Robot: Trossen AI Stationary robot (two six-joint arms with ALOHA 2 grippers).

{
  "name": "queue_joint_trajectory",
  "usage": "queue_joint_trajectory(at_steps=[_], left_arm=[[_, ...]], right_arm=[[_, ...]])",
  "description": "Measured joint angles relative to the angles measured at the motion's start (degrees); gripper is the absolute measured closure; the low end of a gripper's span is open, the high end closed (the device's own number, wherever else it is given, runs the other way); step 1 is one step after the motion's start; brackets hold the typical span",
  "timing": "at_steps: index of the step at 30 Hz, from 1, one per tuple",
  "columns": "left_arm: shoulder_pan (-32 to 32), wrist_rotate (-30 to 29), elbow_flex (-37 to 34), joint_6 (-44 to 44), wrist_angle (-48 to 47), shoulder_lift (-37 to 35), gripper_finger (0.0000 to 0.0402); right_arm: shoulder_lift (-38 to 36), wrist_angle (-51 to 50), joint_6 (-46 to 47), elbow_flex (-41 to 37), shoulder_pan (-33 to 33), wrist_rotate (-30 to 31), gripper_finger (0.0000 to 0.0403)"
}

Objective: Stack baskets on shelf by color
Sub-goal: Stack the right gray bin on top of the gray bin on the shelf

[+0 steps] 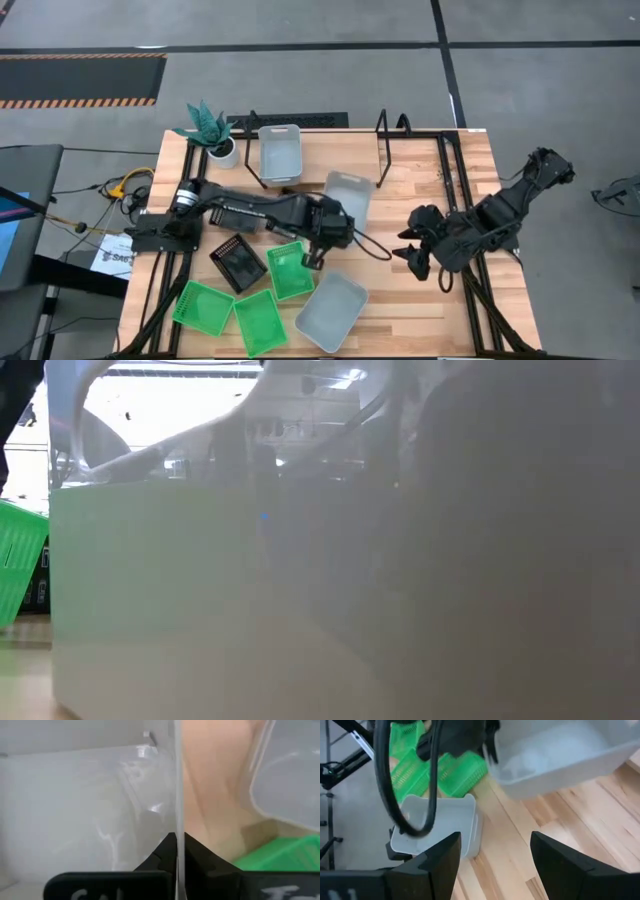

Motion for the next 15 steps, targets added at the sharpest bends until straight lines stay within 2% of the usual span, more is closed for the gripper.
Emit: queue_joint_trajectory(at_steps=[6,10,15], left_arm=[[3.0,-9.7,7.4,-3.5,-13.4,-2.4,0.0401],[6.4,-13.0,6.4,-5.4,-16.8,-7.5,0.0401],[11.9,-16.8,1.6,-6.5,-17.9,-16.9,0.0401]], right_arm=[[0.0,0.2,0.2,0.0,2.2,4.4,0.0139],[0.0,0.1,0.2,0.0,3.0,6.4,0.0139],[-0.1,0.0,0.2,0.0,3.0,8.2,0.0139]])
